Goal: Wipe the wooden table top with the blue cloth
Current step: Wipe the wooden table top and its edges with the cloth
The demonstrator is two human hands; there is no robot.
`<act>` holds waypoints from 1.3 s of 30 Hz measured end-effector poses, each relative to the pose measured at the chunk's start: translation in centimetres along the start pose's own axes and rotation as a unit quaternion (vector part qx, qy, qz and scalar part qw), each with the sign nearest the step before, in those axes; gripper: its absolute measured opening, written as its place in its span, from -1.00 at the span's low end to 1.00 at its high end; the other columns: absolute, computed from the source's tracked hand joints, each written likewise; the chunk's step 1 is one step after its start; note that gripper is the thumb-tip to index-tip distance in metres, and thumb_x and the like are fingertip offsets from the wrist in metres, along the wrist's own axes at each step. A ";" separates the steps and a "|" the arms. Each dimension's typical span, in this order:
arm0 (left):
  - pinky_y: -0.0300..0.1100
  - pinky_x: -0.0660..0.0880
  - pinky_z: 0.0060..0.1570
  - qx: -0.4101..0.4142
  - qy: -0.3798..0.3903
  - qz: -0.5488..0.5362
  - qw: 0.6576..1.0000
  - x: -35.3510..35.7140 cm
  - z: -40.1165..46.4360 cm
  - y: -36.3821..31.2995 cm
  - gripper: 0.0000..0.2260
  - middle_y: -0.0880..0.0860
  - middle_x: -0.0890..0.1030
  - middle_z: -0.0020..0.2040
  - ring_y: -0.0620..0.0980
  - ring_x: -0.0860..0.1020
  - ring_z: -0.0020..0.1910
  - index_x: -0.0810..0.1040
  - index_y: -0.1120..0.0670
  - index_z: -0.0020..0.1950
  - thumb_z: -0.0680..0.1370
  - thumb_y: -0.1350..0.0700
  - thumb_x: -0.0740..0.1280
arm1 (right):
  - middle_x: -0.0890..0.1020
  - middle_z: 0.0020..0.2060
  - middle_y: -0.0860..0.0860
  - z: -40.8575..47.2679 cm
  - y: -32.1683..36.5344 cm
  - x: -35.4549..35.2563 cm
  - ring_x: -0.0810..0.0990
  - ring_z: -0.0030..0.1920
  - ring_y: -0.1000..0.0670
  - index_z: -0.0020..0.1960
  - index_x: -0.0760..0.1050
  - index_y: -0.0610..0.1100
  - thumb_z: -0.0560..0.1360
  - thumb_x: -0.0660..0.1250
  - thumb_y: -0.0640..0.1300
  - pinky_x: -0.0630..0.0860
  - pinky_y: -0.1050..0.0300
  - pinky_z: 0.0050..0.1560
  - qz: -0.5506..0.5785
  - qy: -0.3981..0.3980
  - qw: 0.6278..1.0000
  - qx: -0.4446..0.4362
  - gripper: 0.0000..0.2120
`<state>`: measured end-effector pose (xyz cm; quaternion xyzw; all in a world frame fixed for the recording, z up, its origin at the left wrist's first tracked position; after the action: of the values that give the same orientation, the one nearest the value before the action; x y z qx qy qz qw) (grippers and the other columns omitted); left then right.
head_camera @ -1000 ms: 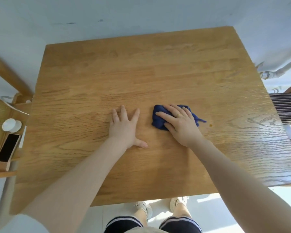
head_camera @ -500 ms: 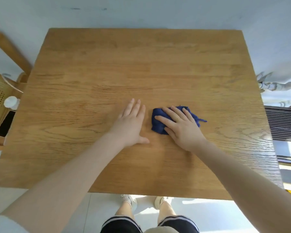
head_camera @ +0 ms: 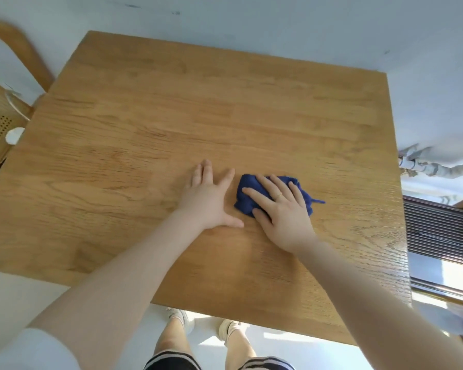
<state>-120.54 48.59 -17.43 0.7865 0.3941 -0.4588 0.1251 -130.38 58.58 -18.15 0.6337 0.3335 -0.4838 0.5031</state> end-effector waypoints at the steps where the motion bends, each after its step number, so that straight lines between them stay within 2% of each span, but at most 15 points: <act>1: 0.06 -0.07 0.46 -0.003 0.002 0.015 1.000 0.2 0.0 -0.2 0.05 0.20 -0.34 0.51 0.19 -0.26 0.50 -0.25 -0.15 0.52 0.29 -0.37 0.38 | 0.38 0.39 -0.03 -0.7 -0.1 0.0 0.30 0.40 -0.16 0.34 0.38 0.13 0.53 0.04 0.06 0.15 -0.19 0.36 -0.003 0.018 0.999 -0.031 -0.60; 4: 0.07 -0.10 0.46 -0.010 0.001 0.033 0.999 0.3 0.3 -0.5 0.06 0.24 -0.34 0.50 0.22 -0.26 0.50 -0.25 -0.12 0.52 0.29 -0.35 0.39 | 0.40 0.37 -0.05 0.8 -2.3 -0.6 0.34 0.38 -0.17 0.34 0.38 0.11 0.52 0.03 0.06 0.20 -0.20 0.34 -0.031 0.013 0.998 -0.052 -0.59; 6: 0.07 -0.11 0.46 -0.011 0.002 0.039 0.999 0.4 0.4 -0.5 0.06 0.25 -0.33 0.49 0.23 -0.25 0.50 -0.25 -0.11 0.53 0.29 -0.35 0.39 | 0.39 0.38 -0.07 3.5 -5.2 -2.0 0.31 0.39 -0.17 0.35 0.38 0.10 0.54 0.06 0.05 0.17 -0.20 0.35 -0.031 -0.035 0.999 0.023 -0.60; 8: 0.08 -0.10 0.46 -0.010 0.002 0.045 0.999 0.5 0.5 -0.6 0.07 0.27 -0.32 0.49 0.25 -0.24 0.50 -0.25 -0.09 0.53 0.29 -0.35 0.39 | 0.30 0.44 -0.04 5.9 -8.0 -2.6 0.18 0.45 -0.12 0.39 0.30 0.13 0.59 0.09 0.00 0.04 -0.16 0.42 -0.024 -0.041 0.992 0.119 -0.63; 11: 0.09 -0.11 0.45 -0.011 -0.001 0.045 0.999 0.7 0.6 -0.5 0.08 0.28 -0.32 0.49 0.26 -0.23 0.49 -0.26 -0.08 0.53 0.29 -0.34 0.40 | 0.24 0.46 -0.02 6.1 -8.6 -2.7 0.10 0.47 -0.10 0.40 0.27 0.16 0.60 0.07 -0.01 -0.04 -0.15 0.44 -0.004 -0.050 0.984 0.169 -0.63; 16: 0.09 -0.07 0.45 -0.011 0.002 0.026 1.000 0.8 0.6 -0.5 0.08 0.27 -0.34 0.49 0.25 -0.26 0.49 -0.24 -0.08 0.53 0.29 -0.32 0.42 | 0.40 0.38 -0.06 -2.0 -2.8 -1.1 0.33 0.38 -0.19 0.31 0.40 0.11 0.53 0.05 0.03 0.21 -0.22 0.33 -0.022 -0.046 0.997 0.064 -0.62; 18: 0.09 -0.07 0.45 -0.008 0.003 0.023 1.000 0.8 0.6 -0.5 0.07 0.27 -0.34 0.49 0.25 -0.26 0.49 -0.24 -0.08 0.53 0.29 -0.33 0.41 | 0.40 0.38 -0.06 -2.5 -2.6 -0.9 0.33 0.37 -0.19 0.32 0.39 0.11 0.55 0.04 0.03 0.23 -0.20 0.32 -0.025 -0.013 0.999 0.017 -0.62; 20: 0.10 -0.09 0.45 -0.004 0.002 0.028 1.000 0.6 0.6 -0.6 0.07 0.28 -0.33 0.49 0.26 -0.26 0.49 -0.24 -0.07 0.53 0.30 -0.34 0.40 | 0.36 0.40 -0.04 -1.0 -3.9 -1.1 0.29 0.40 -0.18 0.35 0.36 0.12 0.56 0.01 0.05 0.20 -0.19 0.34 -0.036 0.003 0.999 0.010 -0.61; 24: 0.11 -0.11 0.45 0.011 -0.002 0.038 0.999 0.9 0.9 -0.5 0.07 0.30 -0.31 0.49 0.28 -0.25 0.48 -0.26 -0.06 0.53 0.29 -0.36 0.37 | 0.26 0.45 -0.02 3.5 -9.1 -2.7 0.15 0.45 -0.11 0.40 0.27 0.14 0.60 0.07 0.00 0.02 -0.12 0.41 -0.046 -0.052 0.981 0.179 -0.63; 27: 0.11 -0.12 0.45 0.021 -0.012 0.033 0.999 1.1 0.8 -0.3 0.06 0.29 -0.32 0.49 0.28 -0.26 0.48 -0.26 -0.06 0.53 0.30 -0.37 0.36 | 0.24 0.46 -0.03 3.9 -9.6 -3.0 0.12 0.46 -0.11 0.40 0.27 0.14 0.60 0.07 -0.03 0.01 -0.12 0.42 -0.028 -0.077 0.968 0.238 -0.63; 31: 0.10 -0.13 0.45 0.020 -0.010 0.011 1.000 1.1 0.8 -0.4 0.07 0.29 -0.34 0.48 0.27 -0.29 0.48 -0.24 -0.06 0.53 0.30 -0.34 0.39 | 0.37 0.40 -0.07 -1.1 -4.5 -1.8 0.29 0.40 -0.17 0.32 0.40 0.09 0.54 0.03 -0.02 0.18 -0.19 0.34 -0.040 -0.080 0.986 0.140 -0.61; 34: 0.10 -0.12 0.45 0.017 -0.004 -0.002 1.000 1.1 0.9 -0.5 0.07 0.28 -0.34 0.48 0.27 -0.30 0.47 -0.23 -0.05 0.53 0.30 -0.32 0.42 | 0.38 0.39 -0.04 -3.9 -1.2 -0.5 0.31 0.40 -0.15 0.30 0.41 0.10 0.52 0.07 -0.03 0.21 -0.19 0.33 -0.023 -0.024 0.999 0.031 -0.62; 36: 0.10 -0.11 0.45 0.019 -0.005 0.011 1.000 0.9 0.9 -0.6 0.07 0.30 -0.34 0.48 0.27 -0.28 0.48 -0.24 -0.04 0.53 0.31 -0.32 0.41 | 0.38 0.39 -0.03 -3.3 -1.4 -0.7 0.31 0.39 -0.15 0.32 0.39 0.11 0.54 0.06 -0.03 0.21 -0.15 0.32 -0.035 0.011 0.999 -0.036 -0.62; 37: 0.09 -0.11 0.45 0.022 -0.005 0.018 1.000 0.8 0.9 -0.6 0.07 0.31 -0.33 0.48 0.27 -0.28 0.48 -0.25 -0.03 0.53 0.31 -0.33 0.40 | 0.38 0.39 -0.04 -2.3 -2.4 -0.9 0.32 0.39 -0.15 0.33 0.38 0.11 0.54 0.04 -0.02 0.21 -0.14 0.32 -0.042 0.015 0.998 -0.037 -0.62; 39: 0.08 -0.10 0.46 0.028 -0.002 0.023 0.999 0.9 0.8 -0.4 0.06 0.30 -0.34 0.48 0.26 -0.28 0.48 -0.27 -0.04 0.53 0.32 -0.34 0.37 | 0.37 0.39 -0.05 0.0 -5.7 -2.1 0.30 0.40 -0.16 0.36 0.37 0.10 0.54 0.00 0.02 0.21 -0.17 0.34 -0.036 -0.016 0.998 0.043 -0.58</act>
<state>-121.10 48.90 -18.50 0.7979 0.3622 -0.4681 0.1141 -136.25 60.30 -17.97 0.6342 0.3272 -0.5256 0.4631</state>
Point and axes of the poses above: each hand's wrist, its own z-axis towards the middle knuckle, its own x-axis out of the palm, y = z × x, the point moved 8 cm from there along z, towards the middle knuckle
